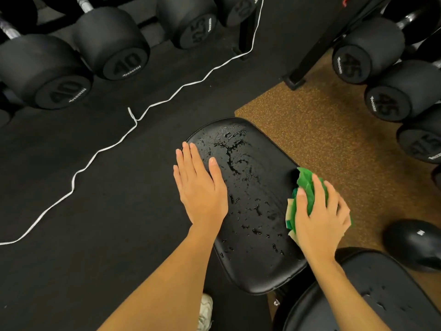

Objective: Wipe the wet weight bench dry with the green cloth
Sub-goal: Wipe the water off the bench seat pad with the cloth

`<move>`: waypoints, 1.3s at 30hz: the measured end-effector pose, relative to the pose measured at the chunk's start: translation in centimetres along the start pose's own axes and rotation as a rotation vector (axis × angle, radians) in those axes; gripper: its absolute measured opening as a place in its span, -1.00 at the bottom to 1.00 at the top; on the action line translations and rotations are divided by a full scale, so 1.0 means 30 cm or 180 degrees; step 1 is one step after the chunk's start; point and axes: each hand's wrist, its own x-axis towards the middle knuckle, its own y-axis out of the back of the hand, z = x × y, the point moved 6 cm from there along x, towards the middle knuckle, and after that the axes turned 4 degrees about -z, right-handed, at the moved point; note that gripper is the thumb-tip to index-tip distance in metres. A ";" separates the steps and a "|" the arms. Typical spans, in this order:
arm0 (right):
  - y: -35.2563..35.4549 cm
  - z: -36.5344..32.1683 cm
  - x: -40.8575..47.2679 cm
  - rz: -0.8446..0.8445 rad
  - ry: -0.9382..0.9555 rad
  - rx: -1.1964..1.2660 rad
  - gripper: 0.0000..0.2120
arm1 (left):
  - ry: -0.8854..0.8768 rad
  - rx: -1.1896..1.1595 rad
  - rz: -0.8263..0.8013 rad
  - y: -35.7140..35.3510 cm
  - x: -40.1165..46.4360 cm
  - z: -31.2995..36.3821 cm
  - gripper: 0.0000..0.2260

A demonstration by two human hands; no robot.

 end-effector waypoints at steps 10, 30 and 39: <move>-0.056 -0.211 0.252 -0.0716 0.0173 -0.0137 -0.44 | 0.0006 0.0060 0.0047 -0.003 0.001 0.000 -0.46; -0.184 -0.686 0.356 -0.1130 0.1359 0.0136 -0.53 | -0.0058 0.0158 -0.0024 -0.012 0.003 -0.004 -0.46; -0.084 -0.268 0.304 -0.1169 0.0367 0.0122 -0.54 | -0.0037 0.0192 -0.0014 -0.009 0.000 -0.002 -0.46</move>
